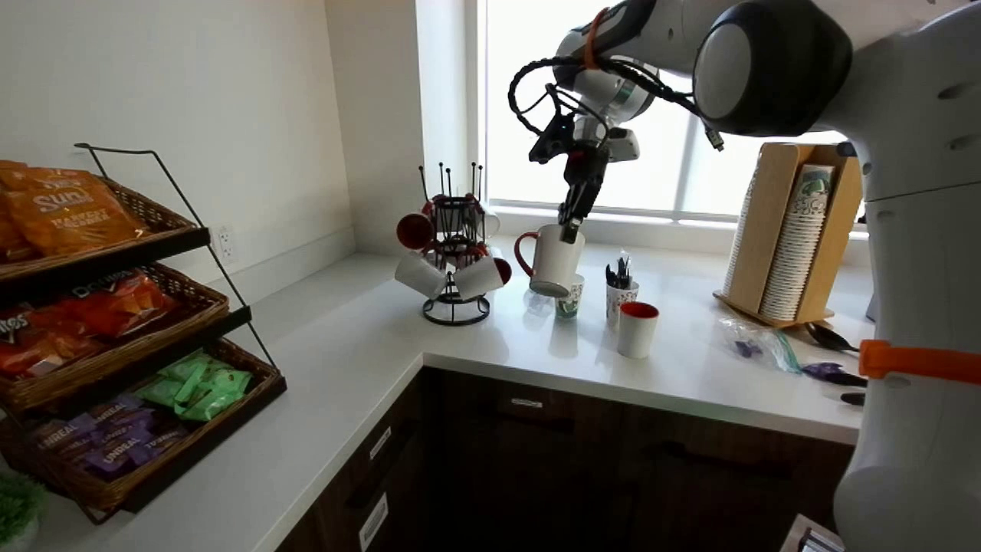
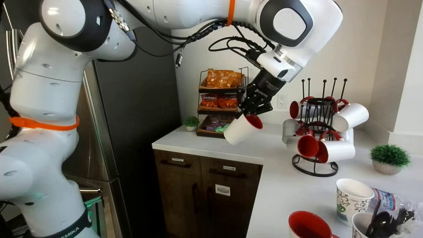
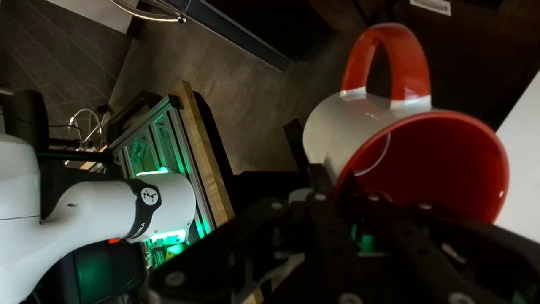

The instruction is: Move one mug, which is on the counter, to the metal stand

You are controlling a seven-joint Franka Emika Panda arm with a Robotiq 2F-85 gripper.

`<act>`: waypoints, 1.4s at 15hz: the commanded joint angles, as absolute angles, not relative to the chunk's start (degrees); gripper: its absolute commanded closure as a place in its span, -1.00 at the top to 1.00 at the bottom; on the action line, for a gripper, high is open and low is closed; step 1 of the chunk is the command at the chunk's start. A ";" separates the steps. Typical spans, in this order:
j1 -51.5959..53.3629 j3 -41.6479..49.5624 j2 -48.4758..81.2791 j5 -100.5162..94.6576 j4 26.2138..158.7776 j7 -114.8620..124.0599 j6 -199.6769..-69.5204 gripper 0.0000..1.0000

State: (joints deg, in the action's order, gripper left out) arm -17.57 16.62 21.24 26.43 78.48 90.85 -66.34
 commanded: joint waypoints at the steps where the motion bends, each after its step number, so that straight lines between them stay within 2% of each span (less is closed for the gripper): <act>1: -16.39 16.21 22.35 30.13 77.21 101.15 -69.59 -0.95; 5: -14.06 15.97 25.84 36.61 72.11 116.73 -72.36 -0.95; 11: -16.94 11.04 31.01 48.92 60.39 136.99 -73.47 -0.95; 19: -23.72 10.84 38.10 60.40 49.98 152.36 -76.56 -0.95; 20: -21.67 11.86 35.04 55.77 54.53 147.25 -75.33 -0.81; 21: -22.64 11.82 35.90 57.17 53.74 147.98 -75.34 -0.81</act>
State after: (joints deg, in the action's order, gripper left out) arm -22.67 11.82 35.93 57.21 53.72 148.00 -75.34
